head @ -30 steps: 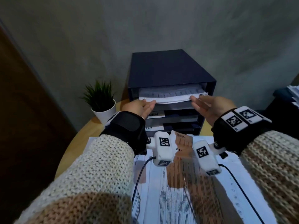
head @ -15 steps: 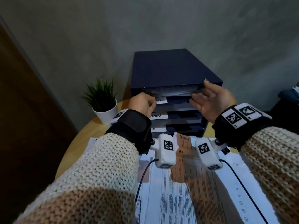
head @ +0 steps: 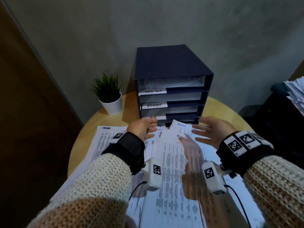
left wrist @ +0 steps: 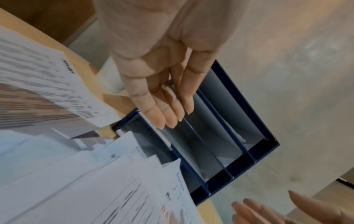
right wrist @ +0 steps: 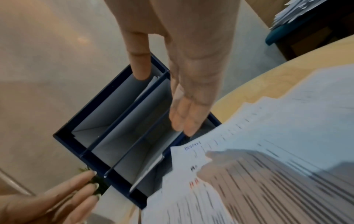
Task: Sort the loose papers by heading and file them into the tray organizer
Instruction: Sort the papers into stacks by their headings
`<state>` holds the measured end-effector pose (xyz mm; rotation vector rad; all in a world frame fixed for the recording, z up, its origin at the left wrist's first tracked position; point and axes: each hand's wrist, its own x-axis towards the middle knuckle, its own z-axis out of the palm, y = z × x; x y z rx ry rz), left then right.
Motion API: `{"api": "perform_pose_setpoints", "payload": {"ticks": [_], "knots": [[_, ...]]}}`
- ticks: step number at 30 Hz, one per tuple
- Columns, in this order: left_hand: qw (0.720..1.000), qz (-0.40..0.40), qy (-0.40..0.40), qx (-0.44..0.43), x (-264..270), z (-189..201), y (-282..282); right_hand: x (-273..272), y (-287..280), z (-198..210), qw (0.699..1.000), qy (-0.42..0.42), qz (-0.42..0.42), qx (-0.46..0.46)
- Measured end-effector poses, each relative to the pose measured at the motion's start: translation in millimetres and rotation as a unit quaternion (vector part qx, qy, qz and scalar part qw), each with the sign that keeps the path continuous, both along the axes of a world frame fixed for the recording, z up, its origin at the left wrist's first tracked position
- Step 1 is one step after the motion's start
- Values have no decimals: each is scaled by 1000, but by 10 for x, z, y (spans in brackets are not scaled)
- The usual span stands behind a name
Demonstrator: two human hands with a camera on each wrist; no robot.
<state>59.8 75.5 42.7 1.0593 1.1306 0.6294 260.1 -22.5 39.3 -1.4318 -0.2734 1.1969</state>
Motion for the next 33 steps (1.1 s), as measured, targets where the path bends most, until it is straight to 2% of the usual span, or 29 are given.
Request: {"api": "perform_pose_setpoints", "payload": {"ticks": [5,9,11,13,17,19,23,27,33], "knots": [[996,11,64,-67,-279,-327,-451,-143,-538,-269,992,-46,-15,-117],[989,33,107,-101,-449,-638,-744,-183,-834,-520,975,-99,-42,-196],[984,35,129,-117,-493,-715,-893,-228,-973,-689,968,-133,-63,-205],[986,36,112,-120,-533,-795,-1004,-260,-1096,-805,961,-166,-70,-208],[992,49,82,-86,-590,-893,-1127,-329,-1242,-873,947,-247,-49,-198],[993,38,90,-70,-599,-899,-1154,-349,-1237,-869,937,-284,-19,-201],[992,6,128,-11,-567,-959,-1180,-341,-1193,-885,922,-329,-9,-202],[988,-2,139,75,-490,-1022,-1216,-242,-1221,-928,916,-345,-32,-203],[986,-49,103,125,-353,-990,-1244,-20,-1276,-996,914,-328,-27,-238]]}}
